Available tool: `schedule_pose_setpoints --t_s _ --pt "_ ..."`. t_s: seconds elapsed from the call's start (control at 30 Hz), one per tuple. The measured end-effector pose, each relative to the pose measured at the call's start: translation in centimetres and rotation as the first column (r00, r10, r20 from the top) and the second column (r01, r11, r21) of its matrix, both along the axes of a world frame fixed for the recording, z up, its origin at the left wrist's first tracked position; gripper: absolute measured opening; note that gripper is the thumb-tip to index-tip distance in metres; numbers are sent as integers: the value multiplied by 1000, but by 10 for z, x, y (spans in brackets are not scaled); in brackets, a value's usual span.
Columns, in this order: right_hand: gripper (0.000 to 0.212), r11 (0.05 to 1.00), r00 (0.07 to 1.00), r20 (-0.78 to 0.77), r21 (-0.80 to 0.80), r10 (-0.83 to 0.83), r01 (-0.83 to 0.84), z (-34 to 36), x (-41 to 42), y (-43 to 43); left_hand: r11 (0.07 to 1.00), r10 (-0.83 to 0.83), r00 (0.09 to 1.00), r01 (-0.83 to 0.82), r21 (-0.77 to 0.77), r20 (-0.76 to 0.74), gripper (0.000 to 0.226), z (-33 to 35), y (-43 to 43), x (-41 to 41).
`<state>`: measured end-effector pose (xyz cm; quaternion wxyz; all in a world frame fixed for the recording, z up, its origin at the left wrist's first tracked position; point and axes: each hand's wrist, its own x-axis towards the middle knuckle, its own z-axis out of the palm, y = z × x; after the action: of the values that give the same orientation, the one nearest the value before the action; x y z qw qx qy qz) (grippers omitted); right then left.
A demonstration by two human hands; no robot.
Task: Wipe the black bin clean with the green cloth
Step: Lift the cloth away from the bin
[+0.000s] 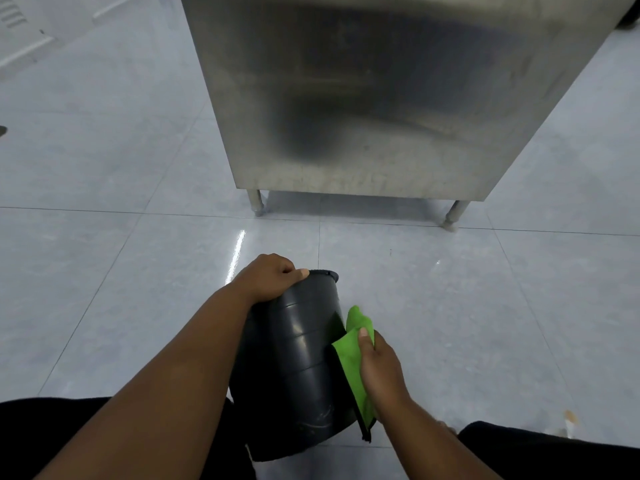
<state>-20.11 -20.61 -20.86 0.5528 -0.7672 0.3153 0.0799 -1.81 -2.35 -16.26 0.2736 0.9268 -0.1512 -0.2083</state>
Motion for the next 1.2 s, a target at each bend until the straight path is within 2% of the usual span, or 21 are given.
schedule_pose_setpoints --t_s 0.17,0.27,0.33,0.4,0.5,0.57,0.63,0.7,0.77,0.8,0.87,0.93,0.97,1.0,1.07,1.1,1.2 --pt "39 993 996 33 90 -78 75 13 10 -2 997 -61 998 61 45 -6 20 5 -4 -2" --pt "44 975 985 83 175 -153 137 27 33 -1 995 -61 998 60 76 9 21 6 -2 -5" --pt "59 969 979 116 203 -166 140 38 56 1 1000 -13 999 13 6 38 22 5 -1 -8" --pt "65 974 979 146 197 -142 112 49 81 6 981 123 992 -117 -156 25 20 8 -1 -9" --pt "59 994 988 150 111 -24 7 64 118 16 841 333 930 -368 -398 -156 22 18 -1 -8" --pt "59 996 993 82 16 87 -88 67 140 21 700 364 877 -479 -530 -313 22 25 -1 -7" --pt "59 977 978 -24 -62 205 -206 65 155 26 587 416 827 -562 -583 -379 19 28 11 -2" --pt "61 954 951 -148 -91 271 -286 56 165 29 557 601 725 -682 -474 -337 12 15 41 5" --pt "61 955 943 -217 -100 253 -279 47 171 29 533 791 557 -830 -161 -255 14 -4 78 2" --pt "60 961 943 -238 -98 231 -260 43 172 28 501 825 487 -865 -29 -285 20 -15 90 -5" --pt "58 967 942 -255 -75 217 -243 40 175 28 451 784 367 -891 52 -501 37 -34 100 -19" --pt "58 966 932 -277 -41 233 -254 40 178 26 380 669 236 -923 52 -705 55 -45 98 -30" --pt "56 964 925 -288 -19 248 -265 41 180 24 358 618 205 -933 39 -759 54 -48 96 -31" --pt "49 965 921 -296 12 255 -263 41 181 23 354 584 208 -935 16 -785 46 -48 95 -30" --pt "23 968 918 -306 59 252 -246 36 183 18 365 591 233 -931 -2 -772 18 -42 90 -30" --pt "22 973 925 -301 74 233 -221 37 182 14 380 601 251 -925 -4 -759 10 -36 86 -29" --pt "25 989 946 -289 70 147 -133 51 171 -2 443 614 350 -895 -58 -707 13 -11 68 -25"
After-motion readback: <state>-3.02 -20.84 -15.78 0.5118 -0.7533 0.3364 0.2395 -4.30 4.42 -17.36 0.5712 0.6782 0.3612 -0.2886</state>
